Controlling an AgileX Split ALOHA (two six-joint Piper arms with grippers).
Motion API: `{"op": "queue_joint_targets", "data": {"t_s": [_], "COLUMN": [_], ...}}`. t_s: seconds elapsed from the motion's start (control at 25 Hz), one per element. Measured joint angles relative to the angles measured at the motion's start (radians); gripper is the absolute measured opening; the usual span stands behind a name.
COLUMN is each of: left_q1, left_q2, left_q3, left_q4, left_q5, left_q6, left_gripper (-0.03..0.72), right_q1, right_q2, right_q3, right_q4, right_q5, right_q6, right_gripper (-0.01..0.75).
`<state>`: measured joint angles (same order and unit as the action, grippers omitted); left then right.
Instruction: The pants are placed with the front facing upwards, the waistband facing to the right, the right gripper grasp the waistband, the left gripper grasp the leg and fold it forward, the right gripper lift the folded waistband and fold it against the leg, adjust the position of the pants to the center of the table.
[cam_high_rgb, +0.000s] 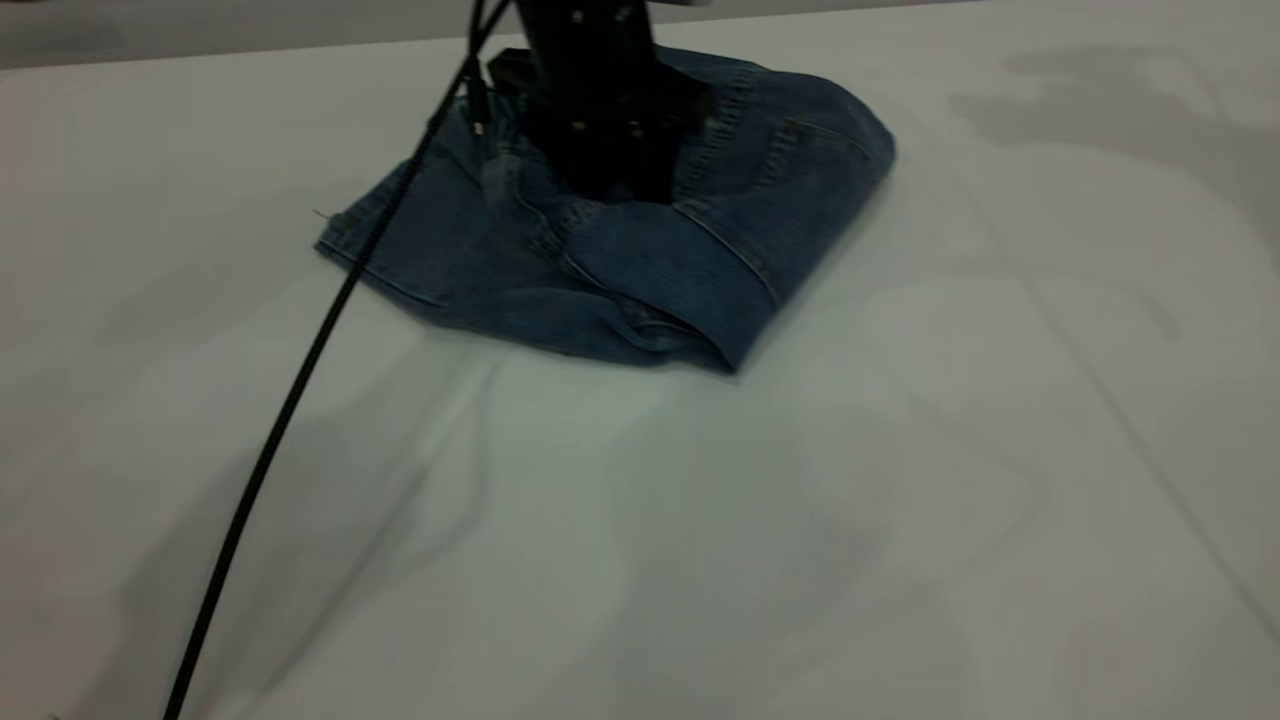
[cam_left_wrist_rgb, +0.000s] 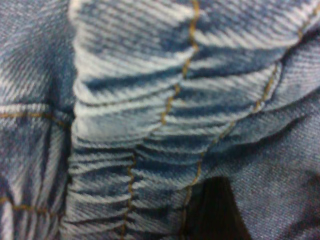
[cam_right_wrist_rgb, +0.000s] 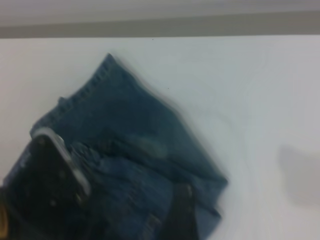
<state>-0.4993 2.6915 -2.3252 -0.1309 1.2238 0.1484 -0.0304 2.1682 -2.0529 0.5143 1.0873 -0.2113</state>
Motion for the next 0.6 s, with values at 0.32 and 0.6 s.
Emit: {"op": "queue_joint_targets", "data": {"t_s": [0.32, 0.6], "left_q1": [-0.1, -0.132], "left_q2": [0.001, -0.001], "left_q3": [0.0, 0.0], "left_q4": [-0.007, -0.014], "left_q5": [0.001, -0.001], "left_q6": [-0.002, -0.069], "left_gripper": [0.415, 0.415], "right_q1": [0.0, 0.0], "right_q2": [0.0, 0.0], "right_q3": [0.0, 0.0], "right_q4": [0.0, 0.0], "right_q5": [0.001, 0.013], "right_q6": [0.0, 0.0], "right_gripper": [0.581, 0.581]}}
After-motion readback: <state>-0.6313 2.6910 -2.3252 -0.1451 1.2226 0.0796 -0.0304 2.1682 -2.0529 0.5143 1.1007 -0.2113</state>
